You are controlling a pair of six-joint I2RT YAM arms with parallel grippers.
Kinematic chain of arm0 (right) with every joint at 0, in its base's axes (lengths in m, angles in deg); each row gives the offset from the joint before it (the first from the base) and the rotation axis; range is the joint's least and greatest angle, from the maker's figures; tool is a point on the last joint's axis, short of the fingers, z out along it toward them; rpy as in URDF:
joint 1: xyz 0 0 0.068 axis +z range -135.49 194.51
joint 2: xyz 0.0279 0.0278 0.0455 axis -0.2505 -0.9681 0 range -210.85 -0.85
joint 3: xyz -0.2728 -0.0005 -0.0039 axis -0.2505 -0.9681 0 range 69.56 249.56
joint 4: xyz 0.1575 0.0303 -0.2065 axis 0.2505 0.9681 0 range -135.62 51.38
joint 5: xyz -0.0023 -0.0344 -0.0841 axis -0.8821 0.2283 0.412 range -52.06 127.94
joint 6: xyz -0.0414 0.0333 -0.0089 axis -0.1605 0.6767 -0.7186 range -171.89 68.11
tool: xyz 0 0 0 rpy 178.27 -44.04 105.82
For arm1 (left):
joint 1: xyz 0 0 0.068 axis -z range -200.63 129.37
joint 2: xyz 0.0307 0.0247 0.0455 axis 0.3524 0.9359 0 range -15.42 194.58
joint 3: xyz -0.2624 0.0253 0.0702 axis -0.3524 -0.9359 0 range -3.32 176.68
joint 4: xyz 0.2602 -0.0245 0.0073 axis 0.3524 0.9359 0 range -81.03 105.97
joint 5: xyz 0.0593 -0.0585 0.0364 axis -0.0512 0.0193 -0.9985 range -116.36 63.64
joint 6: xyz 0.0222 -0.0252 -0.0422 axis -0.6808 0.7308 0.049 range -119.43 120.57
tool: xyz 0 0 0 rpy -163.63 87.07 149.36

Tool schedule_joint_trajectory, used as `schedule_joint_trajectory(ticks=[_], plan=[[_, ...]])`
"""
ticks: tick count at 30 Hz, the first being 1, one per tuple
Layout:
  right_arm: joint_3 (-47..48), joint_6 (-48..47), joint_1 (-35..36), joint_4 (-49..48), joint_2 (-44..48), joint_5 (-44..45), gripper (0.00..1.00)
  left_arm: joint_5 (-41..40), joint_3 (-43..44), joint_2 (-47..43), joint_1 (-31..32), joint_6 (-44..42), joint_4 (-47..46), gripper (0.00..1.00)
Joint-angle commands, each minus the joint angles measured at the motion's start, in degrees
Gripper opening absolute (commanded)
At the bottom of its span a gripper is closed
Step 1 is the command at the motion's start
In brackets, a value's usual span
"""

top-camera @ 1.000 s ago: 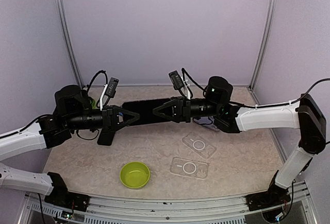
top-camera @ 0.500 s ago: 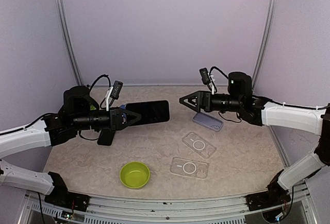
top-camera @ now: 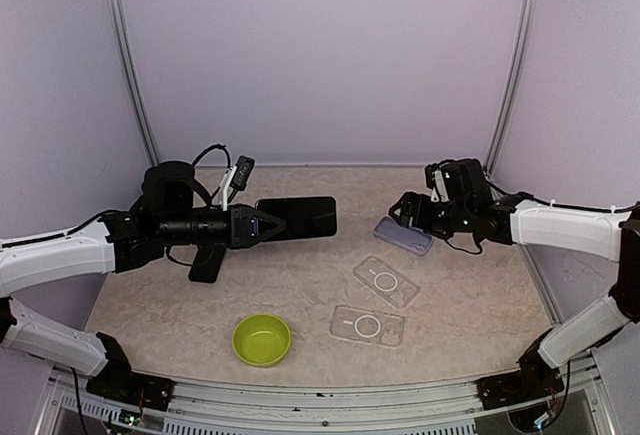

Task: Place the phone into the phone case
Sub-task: Pick up the phone case from the center of the board.

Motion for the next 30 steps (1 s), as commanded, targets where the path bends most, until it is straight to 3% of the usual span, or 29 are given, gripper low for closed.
schedule_joint_trajectory(ticks=[1, 30], plan=[[0.2, 4.3, -2.2, 5.4, -2.7, 8.7, 0.86, -1.4, 1.1, -1.9, -0.2, -0.2, -4.6, 0.0], [7.4, 9.3, -6.6, 6.9, -22.6, 14.1, 0.57, -5.5, -1.9, -8.1, -0.2, -1.3, -0.3, 0.0]])
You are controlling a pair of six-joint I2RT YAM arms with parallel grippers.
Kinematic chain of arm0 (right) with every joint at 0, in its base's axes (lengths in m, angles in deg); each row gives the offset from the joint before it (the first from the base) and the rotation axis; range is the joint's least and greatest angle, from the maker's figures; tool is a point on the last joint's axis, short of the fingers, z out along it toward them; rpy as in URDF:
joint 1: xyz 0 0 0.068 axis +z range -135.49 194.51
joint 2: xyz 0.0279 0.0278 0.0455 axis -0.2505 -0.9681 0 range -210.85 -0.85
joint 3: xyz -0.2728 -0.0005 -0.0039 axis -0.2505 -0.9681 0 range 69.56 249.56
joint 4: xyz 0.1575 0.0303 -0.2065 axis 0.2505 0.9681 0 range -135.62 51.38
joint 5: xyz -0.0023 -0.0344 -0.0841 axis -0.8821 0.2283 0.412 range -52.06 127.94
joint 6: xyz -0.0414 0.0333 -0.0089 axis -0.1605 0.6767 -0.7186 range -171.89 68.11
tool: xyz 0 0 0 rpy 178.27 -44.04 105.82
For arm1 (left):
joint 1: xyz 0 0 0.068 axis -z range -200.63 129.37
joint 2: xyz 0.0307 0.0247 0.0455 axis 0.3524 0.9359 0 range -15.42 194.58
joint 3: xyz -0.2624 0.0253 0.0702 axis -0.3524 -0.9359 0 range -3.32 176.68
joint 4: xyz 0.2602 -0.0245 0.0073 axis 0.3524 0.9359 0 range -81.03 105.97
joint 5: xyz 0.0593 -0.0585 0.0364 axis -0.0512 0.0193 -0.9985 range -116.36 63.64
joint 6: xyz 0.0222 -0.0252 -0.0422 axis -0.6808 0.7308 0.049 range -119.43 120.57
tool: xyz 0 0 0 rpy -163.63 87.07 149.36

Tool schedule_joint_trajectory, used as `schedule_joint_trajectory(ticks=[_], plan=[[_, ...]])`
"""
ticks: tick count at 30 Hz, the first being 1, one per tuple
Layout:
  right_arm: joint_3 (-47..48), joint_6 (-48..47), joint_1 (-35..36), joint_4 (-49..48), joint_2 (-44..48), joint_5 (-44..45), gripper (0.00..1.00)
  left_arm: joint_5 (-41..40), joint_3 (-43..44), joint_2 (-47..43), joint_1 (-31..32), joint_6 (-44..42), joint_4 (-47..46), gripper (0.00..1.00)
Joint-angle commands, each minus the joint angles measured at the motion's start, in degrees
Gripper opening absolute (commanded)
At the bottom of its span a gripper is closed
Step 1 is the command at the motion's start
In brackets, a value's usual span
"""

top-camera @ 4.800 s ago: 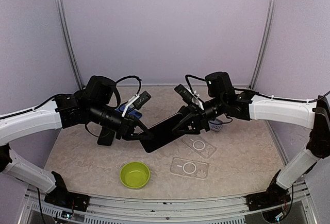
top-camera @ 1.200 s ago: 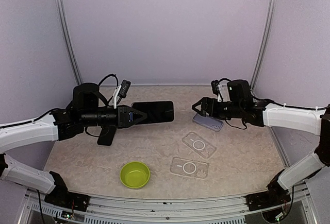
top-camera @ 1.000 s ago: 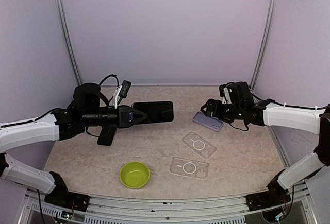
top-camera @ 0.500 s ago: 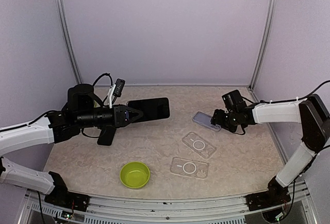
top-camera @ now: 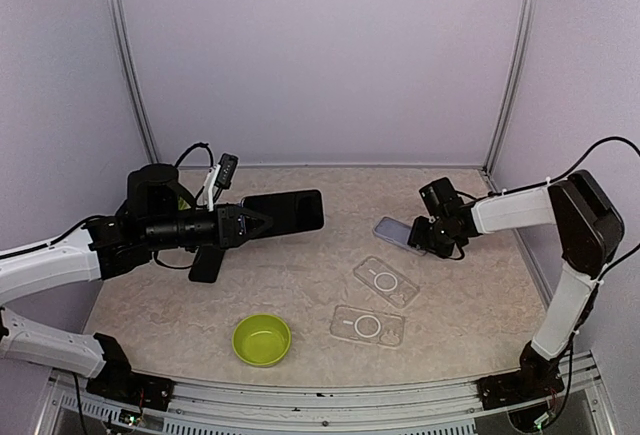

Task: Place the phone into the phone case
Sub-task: Pick up the phone case from the center of the board.

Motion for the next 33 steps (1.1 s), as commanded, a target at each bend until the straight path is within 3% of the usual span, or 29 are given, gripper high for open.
schedule_joint_trajectory(ticks=[1, 7, 20, 33], plan=[[2.3, 1.2, -1.0, 1.1, -1.9, 1.5, 0.55, -0.4, 0.2, -2.4, -0.2, -1.4, -2.3, 0.0], [3.3, 1.3, -1.2, 1.8, -3.4, 2.1, 0.47, -1.0, -0.2, -3.3, -0.2, -1.9, -1.5, 0.0], [0.0, 3.2, -1.4, 1.3, -1.1, 3.3, 0.45, -2.1, -2.5, -5.4, -0.3, -0.8, -2.4, 0.0], [1.3, -0.5, -1.5, -2.5, -2.1, -0.6, 0.06, -2.8, -3.2, -5.0, -0.2, 0.2, -2.3, 0.0]])
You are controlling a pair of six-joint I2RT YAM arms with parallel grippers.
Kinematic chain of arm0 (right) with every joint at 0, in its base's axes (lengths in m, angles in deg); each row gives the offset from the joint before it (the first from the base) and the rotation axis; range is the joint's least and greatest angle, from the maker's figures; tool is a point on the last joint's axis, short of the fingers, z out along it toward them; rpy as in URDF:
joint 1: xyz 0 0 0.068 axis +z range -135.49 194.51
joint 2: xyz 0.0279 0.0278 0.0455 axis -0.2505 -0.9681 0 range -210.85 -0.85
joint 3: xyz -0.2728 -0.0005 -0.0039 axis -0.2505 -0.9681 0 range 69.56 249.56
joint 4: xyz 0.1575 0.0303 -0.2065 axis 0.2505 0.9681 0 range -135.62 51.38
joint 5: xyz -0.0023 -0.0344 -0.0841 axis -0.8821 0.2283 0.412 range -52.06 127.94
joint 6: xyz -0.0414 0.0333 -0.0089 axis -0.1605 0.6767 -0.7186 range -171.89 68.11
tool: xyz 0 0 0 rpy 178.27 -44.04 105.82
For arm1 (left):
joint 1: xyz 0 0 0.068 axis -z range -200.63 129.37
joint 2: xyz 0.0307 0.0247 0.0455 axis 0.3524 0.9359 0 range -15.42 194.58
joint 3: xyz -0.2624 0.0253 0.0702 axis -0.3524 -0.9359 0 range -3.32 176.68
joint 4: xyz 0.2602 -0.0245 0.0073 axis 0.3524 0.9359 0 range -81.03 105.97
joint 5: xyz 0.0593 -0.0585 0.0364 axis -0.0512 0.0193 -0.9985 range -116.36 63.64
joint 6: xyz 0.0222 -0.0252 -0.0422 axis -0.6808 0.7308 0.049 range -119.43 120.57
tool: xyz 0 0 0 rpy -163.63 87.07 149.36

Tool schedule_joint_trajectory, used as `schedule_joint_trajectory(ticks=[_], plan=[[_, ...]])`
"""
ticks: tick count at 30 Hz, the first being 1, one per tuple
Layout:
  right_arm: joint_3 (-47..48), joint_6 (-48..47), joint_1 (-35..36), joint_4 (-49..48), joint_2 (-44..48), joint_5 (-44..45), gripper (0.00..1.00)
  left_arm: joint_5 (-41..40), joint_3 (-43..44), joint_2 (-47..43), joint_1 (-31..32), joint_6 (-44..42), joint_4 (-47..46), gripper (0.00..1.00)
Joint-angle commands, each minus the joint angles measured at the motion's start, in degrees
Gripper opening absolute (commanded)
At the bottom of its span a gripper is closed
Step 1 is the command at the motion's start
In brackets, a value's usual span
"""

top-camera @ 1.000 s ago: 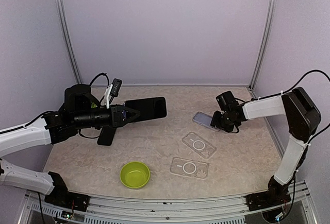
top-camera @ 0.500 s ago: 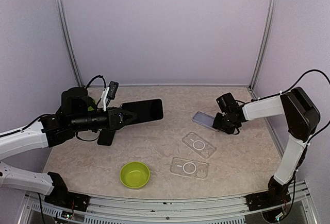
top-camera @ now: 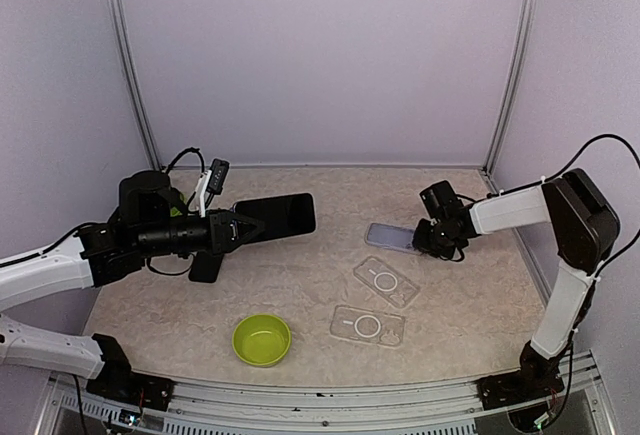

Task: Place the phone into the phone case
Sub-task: Pick up the phone case from the center of the board, then place the phone case at the center of the board.

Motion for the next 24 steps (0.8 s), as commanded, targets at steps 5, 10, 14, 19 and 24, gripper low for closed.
schedule_joint_trajectory(ticks=[5, 10, 14, 19, 24], plan=[[4.2, -4.1, 0.6, -2.7, -0.2, -3.5, 0.0, -2.0, -1.0, -1.3, -0.2, 0.7, -3.3, 0.0], [9.4, -5.8, 3.7, -1.1, -1.1, -3.0, 0.0, -3.0, -1.5, -1.5, -0.2, 1.4, -2.8, 0.0], [14.6, -7.3, 7.9, 1.5, -2.4, -1.0, 0.0, -6.3, -1.2, -1.9, -0.2, 2.0, 0.0, 0.0], [20.6, -8.1, 13.9, 3.1, -5.4, -0.7, 0.0, -10.8, -1.3, -3.2, -0.2, 2.6, 2.7, 0.0], [26.6, -7.9, 19.3, 4.8, -9.7, -0.9, 0.0, -12.0, -1.8, -5.8, -0.2, 3.8, 3.9, 0.0]])
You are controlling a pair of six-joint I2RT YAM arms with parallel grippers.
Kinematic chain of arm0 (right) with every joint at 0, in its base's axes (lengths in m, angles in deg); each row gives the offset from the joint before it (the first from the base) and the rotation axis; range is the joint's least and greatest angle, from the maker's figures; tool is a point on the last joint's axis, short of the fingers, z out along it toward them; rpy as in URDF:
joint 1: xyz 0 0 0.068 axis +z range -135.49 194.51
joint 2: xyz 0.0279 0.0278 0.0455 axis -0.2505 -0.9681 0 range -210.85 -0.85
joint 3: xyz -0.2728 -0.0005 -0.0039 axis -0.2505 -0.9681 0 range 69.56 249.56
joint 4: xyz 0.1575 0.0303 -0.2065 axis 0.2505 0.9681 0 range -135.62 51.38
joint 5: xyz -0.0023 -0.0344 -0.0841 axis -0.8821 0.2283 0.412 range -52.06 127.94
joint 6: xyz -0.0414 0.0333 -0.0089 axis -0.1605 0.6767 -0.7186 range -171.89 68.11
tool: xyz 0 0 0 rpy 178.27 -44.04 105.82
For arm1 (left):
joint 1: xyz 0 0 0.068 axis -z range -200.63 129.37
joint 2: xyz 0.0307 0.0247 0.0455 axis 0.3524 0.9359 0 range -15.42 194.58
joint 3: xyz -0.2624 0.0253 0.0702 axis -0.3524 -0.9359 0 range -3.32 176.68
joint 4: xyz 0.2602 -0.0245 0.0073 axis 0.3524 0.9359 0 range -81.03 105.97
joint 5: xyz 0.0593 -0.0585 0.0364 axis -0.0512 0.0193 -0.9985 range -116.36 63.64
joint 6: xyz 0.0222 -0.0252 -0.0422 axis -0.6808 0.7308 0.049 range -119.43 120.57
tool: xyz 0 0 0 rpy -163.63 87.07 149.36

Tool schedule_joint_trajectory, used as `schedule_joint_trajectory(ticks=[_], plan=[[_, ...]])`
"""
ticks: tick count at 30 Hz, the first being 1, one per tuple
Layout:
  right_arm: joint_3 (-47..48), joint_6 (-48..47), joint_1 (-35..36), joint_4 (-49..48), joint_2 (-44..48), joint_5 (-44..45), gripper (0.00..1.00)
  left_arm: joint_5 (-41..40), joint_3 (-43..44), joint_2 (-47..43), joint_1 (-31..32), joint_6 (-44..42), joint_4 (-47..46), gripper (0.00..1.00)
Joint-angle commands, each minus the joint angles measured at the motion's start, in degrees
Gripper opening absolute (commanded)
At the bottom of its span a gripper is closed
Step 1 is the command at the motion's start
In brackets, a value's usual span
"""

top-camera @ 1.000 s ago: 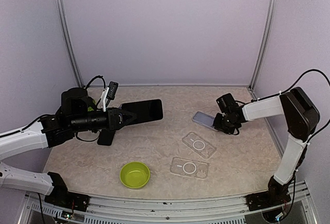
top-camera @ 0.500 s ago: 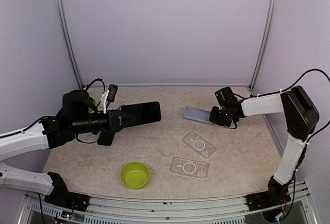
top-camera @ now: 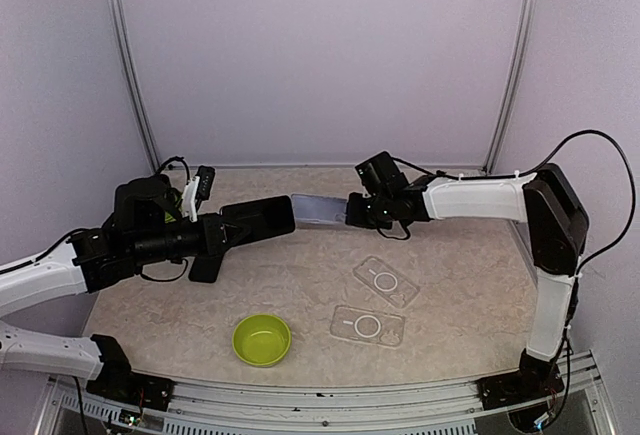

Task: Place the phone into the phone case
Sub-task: Place the phone case at the center of the board.

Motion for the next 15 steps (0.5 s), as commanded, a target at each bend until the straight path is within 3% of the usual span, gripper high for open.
schedule_joint_trajectory(ticks=[1, 15], plan=[[4.6, -0.4, 4.4, 2.7, -4.1, 0.6, 0.0, -2.9, -0.2, -3.5, -0.2, 1.0, -1.1, 0.0], [5.4, 2.5, 11.6, 4.1, -7.7, 0.8, 0.0, -4.9, -1.7, -5.9, -0.3, 1.9, 0.7, 0.0]])
